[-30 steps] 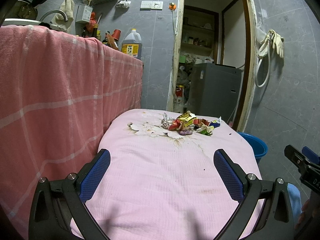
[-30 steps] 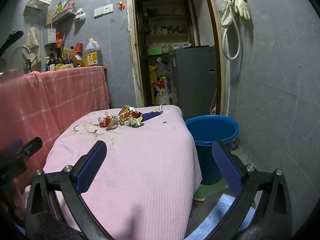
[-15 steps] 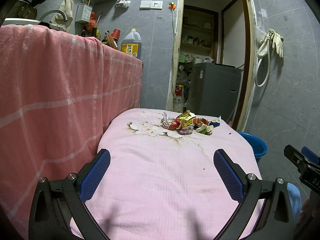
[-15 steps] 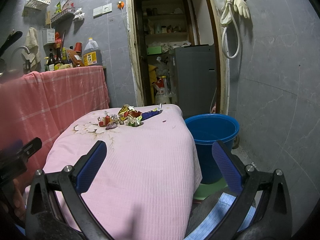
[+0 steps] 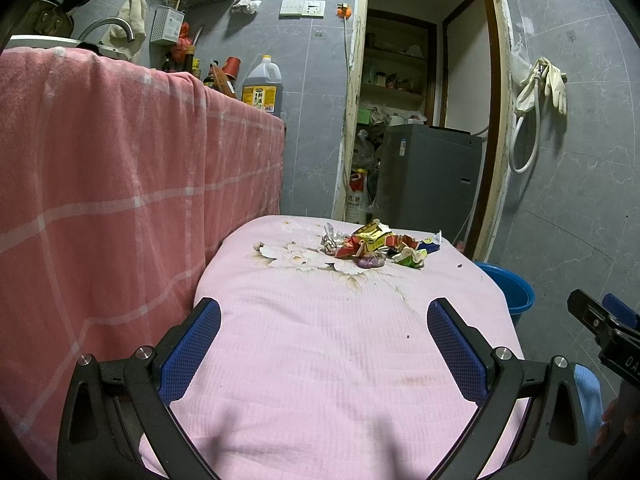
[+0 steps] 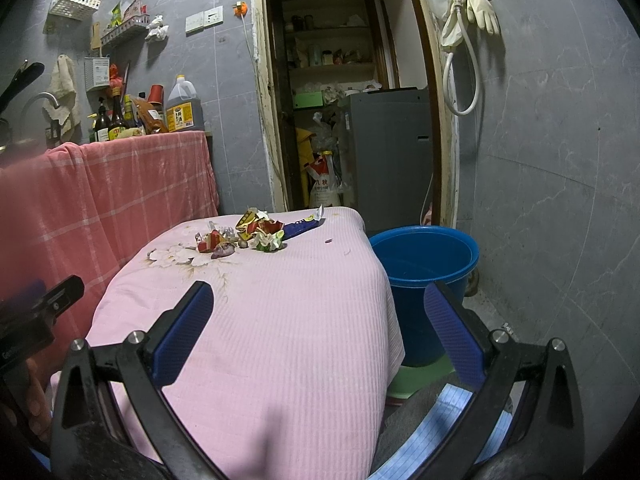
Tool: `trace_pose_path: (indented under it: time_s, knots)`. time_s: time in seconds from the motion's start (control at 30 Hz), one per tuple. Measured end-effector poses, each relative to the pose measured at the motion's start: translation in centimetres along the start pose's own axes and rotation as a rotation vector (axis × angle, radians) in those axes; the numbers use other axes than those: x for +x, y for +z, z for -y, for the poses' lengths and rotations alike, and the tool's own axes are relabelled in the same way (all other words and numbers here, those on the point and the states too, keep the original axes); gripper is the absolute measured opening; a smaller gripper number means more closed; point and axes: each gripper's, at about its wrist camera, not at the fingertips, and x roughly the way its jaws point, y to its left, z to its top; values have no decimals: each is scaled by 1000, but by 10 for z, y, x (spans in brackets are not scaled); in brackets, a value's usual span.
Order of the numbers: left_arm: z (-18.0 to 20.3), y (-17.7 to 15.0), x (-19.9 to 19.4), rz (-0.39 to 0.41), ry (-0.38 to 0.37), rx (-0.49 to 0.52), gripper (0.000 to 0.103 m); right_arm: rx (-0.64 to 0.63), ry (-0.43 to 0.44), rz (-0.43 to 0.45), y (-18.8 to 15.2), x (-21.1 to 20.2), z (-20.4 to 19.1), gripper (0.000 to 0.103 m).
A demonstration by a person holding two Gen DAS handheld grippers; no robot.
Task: Collect trash
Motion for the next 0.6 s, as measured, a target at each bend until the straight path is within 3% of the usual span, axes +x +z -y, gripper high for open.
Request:
trace_pose_path:
  time_s: [0.6]
  knots:
    - [-1,0,1,-5,2,-2,101,3,0,-4,1,1,0,103]
